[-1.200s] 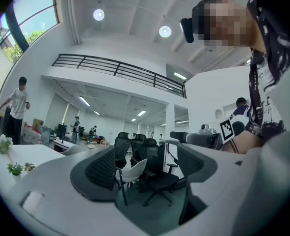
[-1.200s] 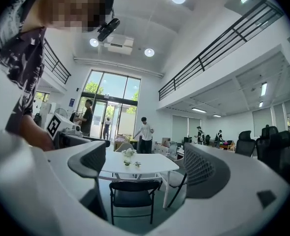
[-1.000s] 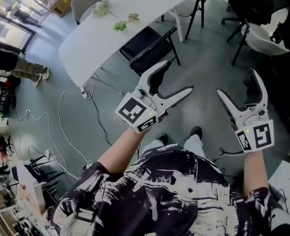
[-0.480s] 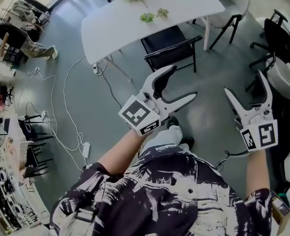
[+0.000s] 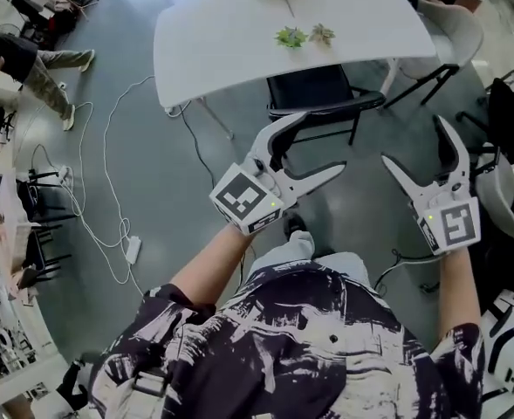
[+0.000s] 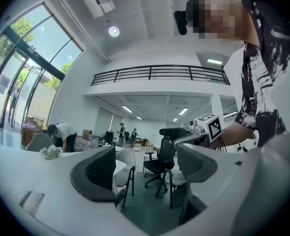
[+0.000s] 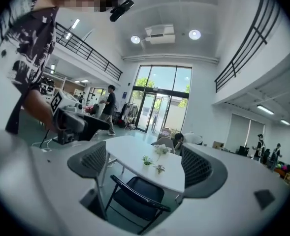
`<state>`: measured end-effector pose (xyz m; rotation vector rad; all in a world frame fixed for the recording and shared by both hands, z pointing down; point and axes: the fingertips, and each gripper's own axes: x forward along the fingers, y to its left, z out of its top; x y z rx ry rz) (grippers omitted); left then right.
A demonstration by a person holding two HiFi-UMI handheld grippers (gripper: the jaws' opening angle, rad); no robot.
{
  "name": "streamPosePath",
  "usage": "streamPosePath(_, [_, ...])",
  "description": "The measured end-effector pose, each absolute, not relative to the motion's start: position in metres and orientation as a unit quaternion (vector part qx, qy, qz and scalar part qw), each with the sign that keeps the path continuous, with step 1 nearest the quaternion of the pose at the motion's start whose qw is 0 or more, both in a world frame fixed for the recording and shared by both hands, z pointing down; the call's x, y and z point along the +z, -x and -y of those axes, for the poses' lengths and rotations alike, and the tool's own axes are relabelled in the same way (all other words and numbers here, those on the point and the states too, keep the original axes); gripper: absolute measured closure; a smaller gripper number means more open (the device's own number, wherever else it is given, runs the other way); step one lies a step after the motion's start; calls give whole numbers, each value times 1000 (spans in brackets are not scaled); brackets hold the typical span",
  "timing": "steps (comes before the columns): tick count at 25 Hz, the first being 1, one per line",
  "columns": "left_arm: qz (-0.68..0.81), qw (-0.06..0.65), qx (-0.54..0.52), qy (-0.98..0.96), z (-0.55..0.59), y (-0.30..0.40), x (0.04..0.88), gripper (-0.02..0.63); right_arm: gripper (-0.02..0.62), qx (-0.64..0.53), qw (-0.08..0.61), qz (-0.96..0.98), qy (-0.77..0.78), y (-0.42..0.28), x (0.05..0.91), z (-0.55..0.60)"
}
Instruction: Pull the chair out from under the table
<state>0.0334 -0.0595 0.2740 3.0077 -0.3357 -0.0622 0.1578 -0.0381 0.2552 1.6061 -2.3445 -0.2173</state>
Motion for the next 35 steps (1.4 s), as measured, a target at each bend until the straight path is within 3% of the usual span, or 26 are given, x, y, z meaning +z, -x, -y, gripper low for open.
streamPosePath(9, [156,31,13,-987,107,-42,313,215,140,-97,223,853,-462,-183,327,103])
streamPosePath(16, [218,16,67,-973,144,-49,355,224,140,-142,349,865,-331,-210,412,144])
streamPosePath(24, [213,-14,237,-948,193,-73,492,229,140,-145,458,849,-222,-239,549,189])
streamPosePath(35, [109,-121,456,-875,248,-83,661,238,141,-167,566,798,-127,-265,700,236])
